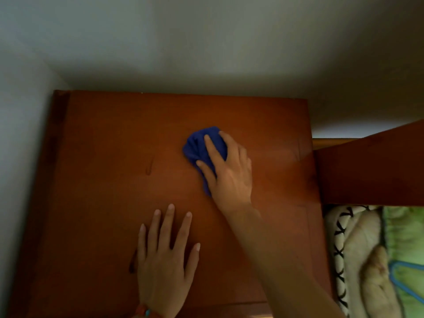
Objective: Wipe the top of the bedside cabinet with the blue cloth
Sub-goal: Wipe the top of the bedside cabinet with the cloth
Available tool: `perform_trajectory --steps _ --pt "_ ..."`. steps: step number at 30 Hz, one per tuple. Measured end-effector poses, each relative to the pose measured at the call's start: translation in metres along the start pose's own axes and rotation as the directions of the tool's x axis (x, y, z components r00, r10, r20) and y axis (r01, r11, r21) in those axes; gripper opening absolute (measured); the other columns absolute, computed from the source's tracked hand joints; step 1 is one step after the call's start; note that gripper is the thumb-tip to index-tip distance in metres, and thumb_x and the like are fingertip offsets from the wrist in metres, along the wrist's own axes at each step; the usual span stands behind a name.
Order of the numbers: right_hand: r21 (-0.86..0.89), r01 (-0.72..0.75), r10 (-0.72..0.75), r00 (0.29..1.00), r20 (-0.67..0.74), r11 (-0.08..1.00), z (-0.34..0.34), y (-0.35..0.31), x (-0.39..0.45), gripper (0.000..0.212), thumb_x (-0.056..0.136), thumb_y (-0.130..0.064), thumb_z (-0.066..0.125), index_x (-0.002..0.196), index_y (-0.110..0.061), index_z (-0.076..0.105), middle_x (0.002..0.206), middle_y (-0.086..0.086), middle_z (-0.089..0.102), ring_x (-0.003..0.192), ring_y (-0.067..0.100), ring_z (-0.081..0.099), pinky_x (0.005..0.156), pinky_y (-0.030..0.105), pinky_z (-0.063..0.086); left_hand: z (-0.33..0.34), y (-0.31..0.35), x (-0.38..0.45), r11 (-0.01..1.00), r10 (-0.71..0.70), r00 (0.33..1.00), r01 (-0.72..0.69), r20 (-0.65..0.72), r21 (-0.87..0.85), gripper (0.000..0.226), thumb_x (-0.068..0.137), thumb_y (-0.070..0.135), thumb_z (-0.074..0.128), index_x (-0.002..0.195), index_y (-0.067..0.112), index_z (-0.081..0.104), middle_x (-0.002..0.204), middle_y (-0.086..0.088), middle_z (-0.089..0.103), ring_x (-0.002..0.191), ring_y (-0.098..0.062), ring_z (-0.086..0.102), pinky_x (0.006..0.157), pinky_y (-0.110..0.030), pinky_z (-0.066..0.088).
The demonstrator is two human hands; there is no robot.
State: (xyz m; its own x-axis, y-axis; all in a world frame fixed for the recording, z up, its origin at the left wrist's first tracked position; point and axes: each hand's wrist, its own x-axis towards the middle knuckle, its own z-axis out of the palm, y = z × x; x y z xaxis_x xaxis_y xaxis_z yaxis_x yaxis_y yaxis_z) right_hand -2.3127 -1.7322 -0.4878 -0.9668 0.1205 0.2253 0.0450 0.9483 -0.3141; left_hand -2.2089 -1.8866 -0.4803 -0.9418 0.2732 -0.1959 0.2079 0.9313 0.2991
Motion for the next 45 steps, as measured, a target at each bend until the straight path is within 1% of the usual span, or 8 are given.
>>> perform_trajectory --steps 6,12,18,21,26,32,39,45 --pt "0.007 -0.489 0.482 0.859 -0.172 0.872 -0.036 0.085 -0.014 0.048 0.09 -0.035 0.05 0.132 -0.012 0.048 0.137 0.023 0.043 0.117 0.043 0.044 0.09 0.053 0.04 0.004 -0.003 0.001 0.999 0.038 0.999 -0.038 -0.039 0.023 0.055 0.092 0.053 0.024 0.137 0.024 0.035 0.143 -0.012 0.036 0.131 -0.034 0.028 0.108 -0.044 0.01" --pt "-0.062 -0.119 0.118 0.993 -0.015 0.991 -0.034 0.076 -0.014 0.049 0.088 -0.039 0.043 0.129 -0.014 0.05 0.135 0.019 0.048 0.117 0.032 0.044 0.085 0.043 0.045 0.007 0.006 0.0 1.0 0.001 0.998 0.0 -0.066 0.013 0.057 0.09 0.051 0.027 0.136 0.021 0.038 0.142 -0.016 0.037 0.13 -0.036 0.028 0.107 -0.046 0.012" --pt "-0.157 -0.417 0.397 0.907 -0.144 0.895 -0.054 0.092 -0.062 0.047 0.091 -0.037 0.044 0.128 -0.01 0.051 0.131 0.022 0.05 0.111 0.039 0.053 0.085 0.048 0.047 0.01 0.04 0.014 0.993 0.112 0.991 -0.113 -0.069 -0.01 0.055 0.09 0.048 0.03 0.138 0.022 0.034 0.144 -0.012 0.034 0.133 -0.032 0.025 0.109 -0.044 0.01" --pt "-0.195 -0.398 0.372 0.915 -0.158 0.896 -0.048 0.097 -0.046 0.045 0.091 -0.033 0.045 0.126 -0.005 0.053 0.13 0.024 0.051 0.112 0.041 0.053 0.087 0.049 0.047 0.014 0.048 0.021 0.989 0.146 0.988 -0.146 -0.052 0.005 0.055 0.089 0.048 0.032 0.137 0.022 0.037 0.143 -0.012 0.036 0.132 -0.031 0.026 0.107 -0.047 0.015" --pt "-0.112 -0.446 0.444 0.895 -0.044 0.888 -0.044 0.112 0.012 0.051 0.096 -0.029 0.044 0.141 -0.009 0.031 0.149 0.02 0.026 0.136 0.034 0.026 0.109 0.043 0.024 0.018 0.046 0.023 0.984 0.176 0.982 -0.174 -0.064 0.04 0.054 0.089 0.047 0.033 0.136 0.021 0.038 0.141 -0.014 0.039 0.131 -0.033 0.028 0.106 -0.049 0.017" --pt "-0.199 -0.365 0.339 0.928 -0.154 0.909 -0.058 0.103 -0.09 0.044 0.093 -0.031 0.046 0.127 -0.004 0.05 0.13 0.025 0.05 0.112 0.038 0.054 0.091 0.045 0.046 0.017 0.045 0.022 0.984 0.174 0.984 -0.172 -0.046 0.048 0.054 0.09 0.047 0.033 0.135 0.019 0.042 0.142 -0.014 0.039 0.131 -0.034 0.03 0.106 -0.05 0.017" --pt "-0.145 -0.383 0.36 0.919 -0.161 0.912 -0.049 0.113 -0.033 0.049 0.089 -0.031 0.047 0.127 -0.001 0.05 0.13 0.029 0.049 0.114 0.045 0.05 0.091 0.051 0.045 0.019 0.046 0.018 0.983 0.178 0.981 -0.173 -0.073 0.068 0.055 0.089 0.047 0.033 0.136 0.02 0.038 0.141 -0.016 0.04 0.13 -0.034 0.029 0.106 -0.05 0.018" --pt "-0.187 -0.342 0.318 0.937 -0.148 0.921 -0.065 0.105 -0.109 0.045 0.091 -0.032 0.048 0.128 -0.005 0.05 0.129 0.025 0.051 0.111 0.039 0.054 0.09 0.045 0.047 0.016 0.046 -0.008 0.99 0.143 0.983 -0.141 -0.113 0.032 0.054 0.089 0.047 0.032 0.135 0.019 0.038 0.14 -0.017 0.04 0.13 -0.034 0.029 0.106 -0.049 0.016"
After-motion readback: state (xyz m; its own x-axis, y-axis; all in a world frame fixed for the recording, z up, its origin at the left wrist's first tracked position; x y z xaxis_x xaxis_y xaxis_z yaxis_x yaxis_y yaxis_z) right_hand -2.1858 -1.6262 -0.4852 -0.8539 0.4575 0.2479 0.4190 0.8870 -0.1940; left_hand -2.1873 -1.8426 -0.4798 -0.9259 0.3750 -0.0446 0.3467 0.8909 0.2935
